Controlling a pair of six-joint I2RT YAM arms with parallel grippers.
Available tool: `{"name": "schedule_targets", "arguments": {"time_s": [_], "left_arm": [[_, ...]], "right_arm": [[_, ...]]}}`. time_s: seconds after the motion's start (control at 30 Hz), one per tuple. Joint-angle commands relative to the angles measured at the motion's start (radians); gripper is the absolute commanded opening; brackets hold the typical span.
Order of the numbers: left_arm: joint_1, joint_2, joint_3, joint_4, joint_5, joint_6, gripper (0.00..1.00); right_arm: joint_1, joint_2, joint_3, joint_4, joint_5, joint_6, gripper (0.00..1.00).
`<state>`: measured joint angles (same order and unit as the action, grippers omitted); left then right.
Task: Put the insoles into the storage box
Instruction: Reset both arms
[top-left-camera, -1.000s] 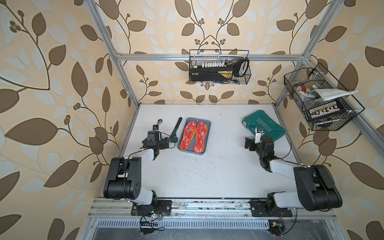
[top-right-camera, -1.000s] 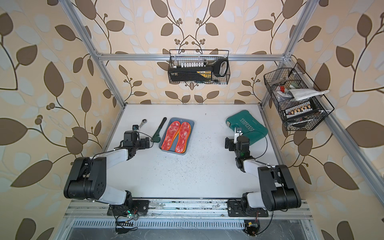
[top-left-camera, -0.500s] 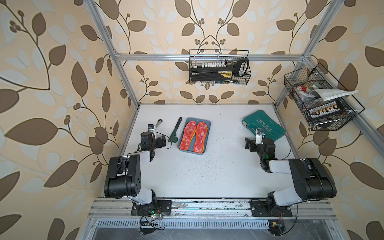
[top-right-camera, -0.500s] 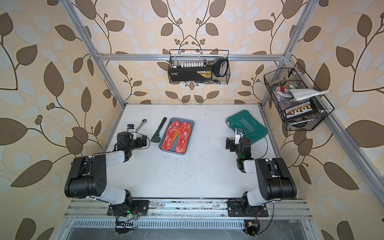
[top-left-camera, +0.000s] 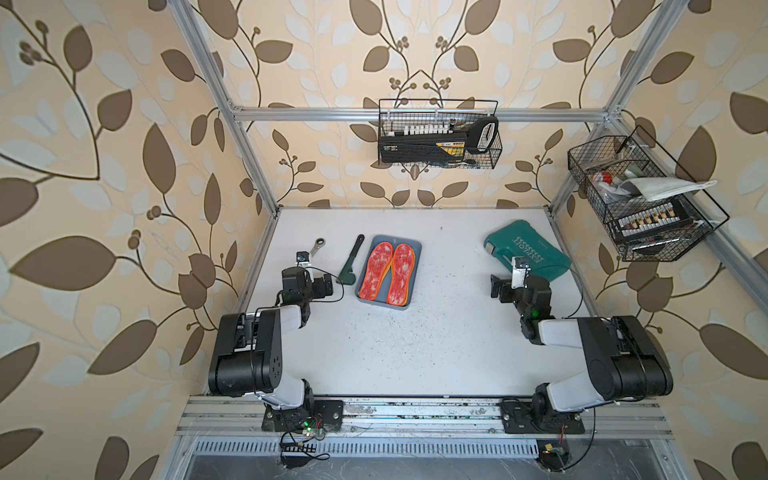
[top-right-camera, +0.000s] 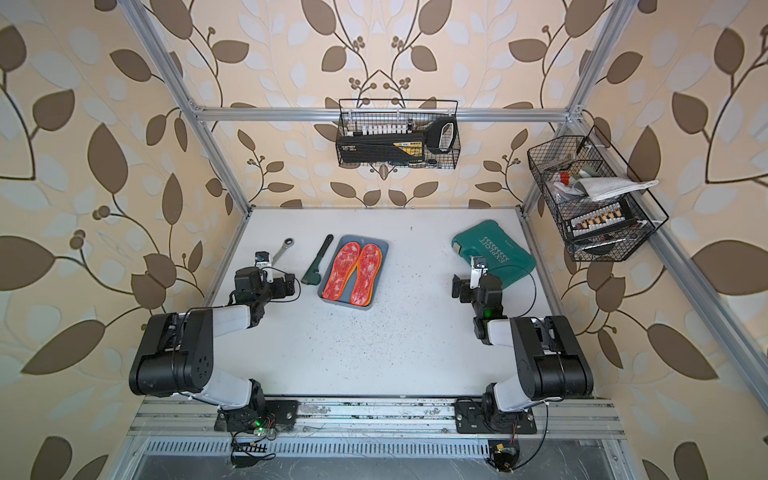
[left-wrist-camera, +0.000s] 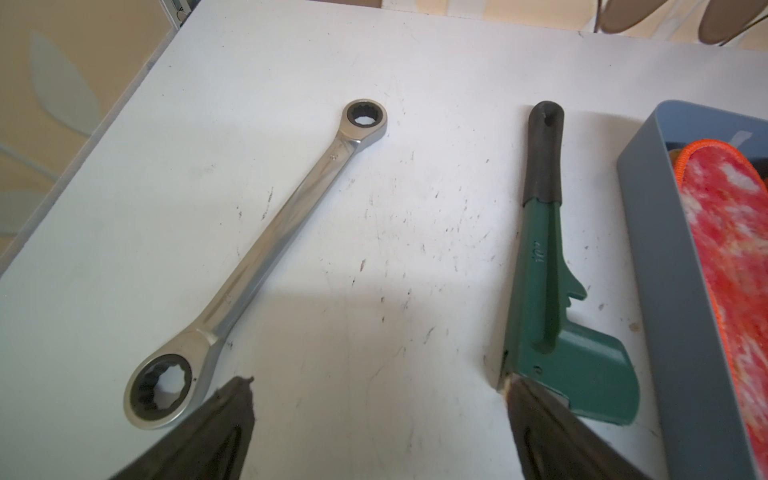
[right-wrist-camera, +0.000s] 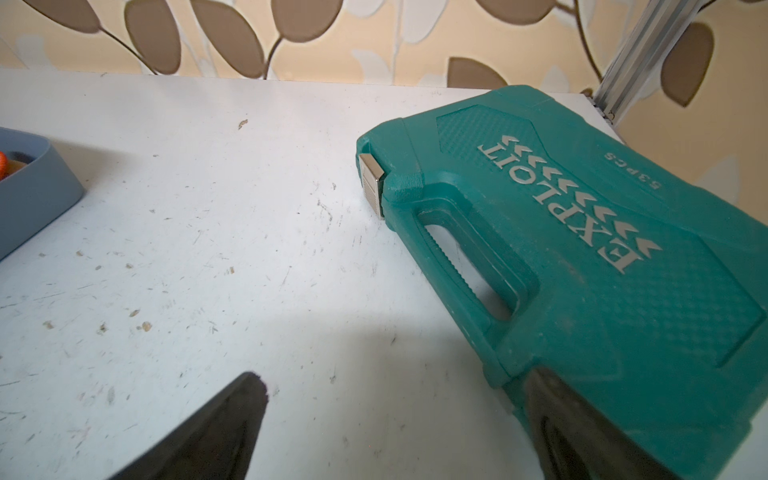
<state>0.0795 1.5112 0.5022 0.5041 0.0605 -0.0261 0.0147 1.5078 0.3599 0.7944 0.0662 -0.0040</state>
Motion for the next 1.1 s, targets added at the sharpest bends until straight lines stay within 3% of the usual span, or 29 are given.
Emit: {"name": "schedule_targets", "arguments": {"time_s": [0.0,1.07], "left_arm": [[0.008,-0.025,-0.005,0.039,0.021,0.000,0.99],[0.006,-0.043,-0.077,0.146,0.002,-0.006,0.99]], "right_arm": [[-0.003,-0.002,0.017,0.013,-0.016,0.006,0.99],[-0.002,-0.001,0.018,0.012,-0.018,0.006,0.99]]}}
